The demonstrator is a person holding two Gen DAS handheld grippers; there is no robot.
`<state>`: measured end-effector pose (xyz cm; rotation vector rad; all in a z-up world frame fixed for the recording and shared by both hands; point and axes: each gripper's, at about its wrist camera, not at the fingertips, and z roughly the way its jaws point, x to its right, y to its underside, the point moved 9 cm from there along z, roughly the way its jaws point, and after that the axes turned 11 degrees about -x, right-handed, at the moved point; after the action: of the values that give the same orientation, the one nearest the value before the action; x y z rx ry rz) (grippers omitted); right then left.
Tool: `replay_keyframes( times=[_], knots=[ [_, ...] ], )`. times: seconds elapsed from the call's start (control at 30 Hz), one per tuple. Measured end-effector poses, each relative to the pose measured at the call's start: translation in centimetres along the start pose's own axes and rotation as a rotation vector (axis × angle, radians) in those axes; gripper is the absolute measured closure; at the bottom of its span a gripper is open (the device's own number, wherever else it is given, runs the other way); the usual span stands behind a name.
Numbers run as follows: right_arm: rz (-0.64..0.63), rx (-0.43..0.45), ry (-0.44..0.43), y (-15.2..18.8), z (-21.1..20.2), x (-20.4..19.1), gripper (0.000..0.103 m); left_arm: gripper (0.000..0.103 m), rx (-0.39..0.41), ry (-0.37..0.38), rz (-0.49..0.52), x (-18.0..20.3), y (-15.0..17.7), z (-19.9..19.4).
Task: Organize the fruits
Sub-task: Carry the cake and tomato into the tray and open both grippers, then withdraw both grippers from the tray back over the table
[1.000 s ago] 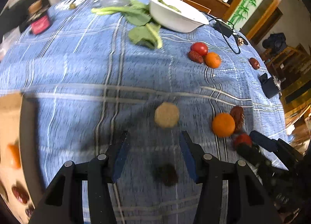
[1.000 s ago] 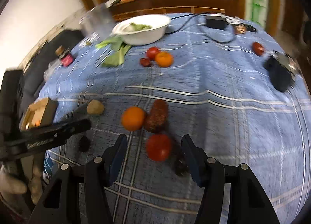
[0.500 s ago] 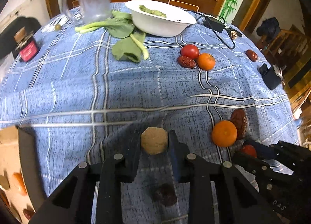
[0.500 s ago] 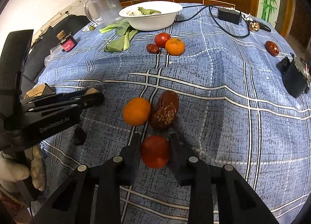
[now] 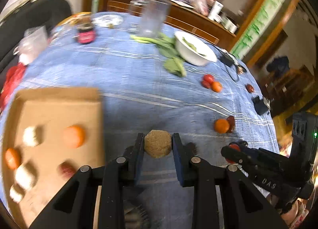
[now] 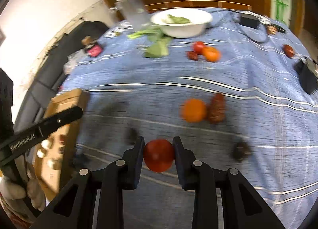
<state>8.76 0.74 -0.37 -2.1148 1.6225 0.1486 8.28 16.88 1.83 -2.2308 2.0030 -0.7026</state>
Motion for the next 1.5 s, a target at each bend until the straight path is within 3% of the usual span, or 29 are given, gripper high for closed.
replay_keyframes(
  times=[0.3,0.5,1.0,1.2,1.27,1.37,1.5],
  knots=[
    [-0.188,-0.083,-0.145,0.5,3.7,-15.0,0.071,0.077,-0.008,-0.106,-0.213,-13.2,6.4,-4.9],
    [-0.273,-0.133,-0.16,1.6,8.1,-21.6,0.071,0.076,-0.051,-0.126,-0.264,-17.4,9.6,-4.5],
    [-0.284,-0.131,-0.08,1.2,12.4,-24.9,0.07,0.076,-0.077,-0.091,-0.228,-18.9,10.1,-3.3],
    [-0.278,-0.148,-0.035,0.9,13.3,-24.9,0.07,0.067,-0.038,-0.064,-0.248,-19.4,9.7,-5.4],
    [-0.281,-0.147,-0.023,0.8,13.1,-25.0,0.068,0.064,-0.021,-0.063,-0.259,-19.8,9.4,-6.2],
    [-0.289,-0.131,-0.011,0.5,12.2,-25.3,0.056,0.06,0.007,-0.063,-0.281,-20.4,9.0,-7.3],
    [-0.275,-0.084,0.006,0.1,9.8,-25.2,0.054,0.059,0.029,-0.079,-0.293,-20.8,8.5,-8.3]
  ],
)
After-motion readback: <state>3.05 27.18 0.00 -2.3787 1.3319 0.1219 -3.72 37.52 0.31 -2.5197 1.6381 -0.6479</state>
